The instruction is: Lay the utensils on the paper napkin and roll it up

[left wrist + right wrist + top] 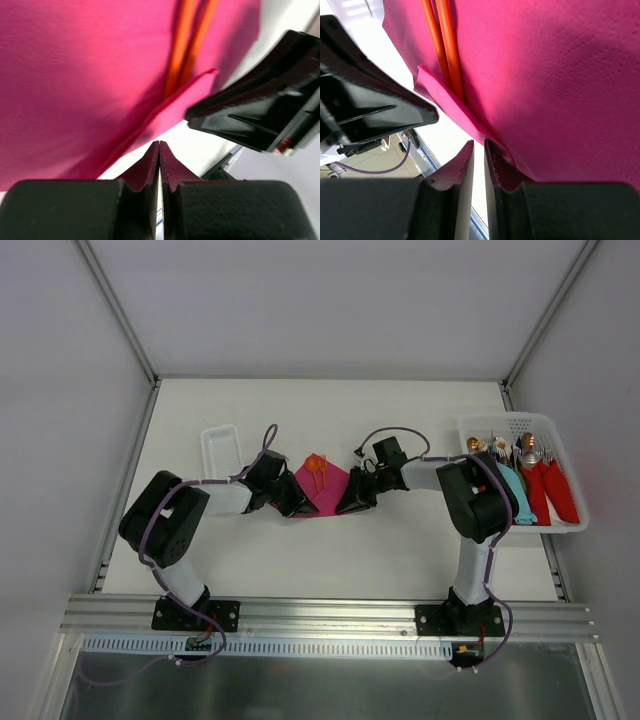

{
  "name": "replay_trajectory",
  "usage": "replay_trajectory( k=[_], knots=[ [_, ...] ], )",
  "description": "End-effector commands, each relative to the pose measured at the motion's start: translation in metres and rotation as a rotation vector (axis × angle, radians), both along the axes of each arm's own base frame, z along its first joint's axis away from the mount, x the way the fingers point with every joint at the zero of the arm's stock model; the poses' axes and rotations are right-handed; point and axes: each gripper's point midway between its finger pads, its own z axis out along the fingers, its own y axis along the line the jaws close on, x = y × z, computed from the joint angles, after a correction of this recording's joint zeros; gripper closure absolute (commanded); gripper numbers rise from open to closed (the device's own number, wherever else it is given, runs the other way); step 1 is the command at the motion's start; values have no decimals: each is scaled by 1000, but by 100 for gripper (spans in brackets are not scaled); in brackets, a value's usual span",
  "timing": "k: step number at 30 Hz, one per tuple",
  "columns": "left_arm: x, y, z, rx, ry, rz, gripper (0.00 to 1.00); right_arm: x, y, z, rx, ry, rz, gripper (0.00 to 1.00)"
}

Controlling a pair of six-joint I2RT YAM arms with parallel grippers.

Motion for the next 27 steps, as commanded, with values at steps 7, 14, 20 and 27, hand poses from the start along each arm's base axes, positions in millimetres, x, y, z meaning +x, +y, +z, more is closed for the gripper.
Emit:
replay_trajectory(
  k=[7, 14, 20, 27],
  knots=[
    [-6, 5, -18, 55, 50, 14, 100, 3, -7, -18, -79, 9, -9, 83],
    [-10, 19, -21, 87, 56, 53, 100, 1, -13, -22, -114, 5, 0, 83],
    [-11, 33, -19, 112, 48, 89, 100, -1, -19, -26, -152, 3, 11, 84],
    [-11, 50, -17, 134, 42, 127, 100, 0, -20, -30, -171, 6, 12, 84]
  ],
)
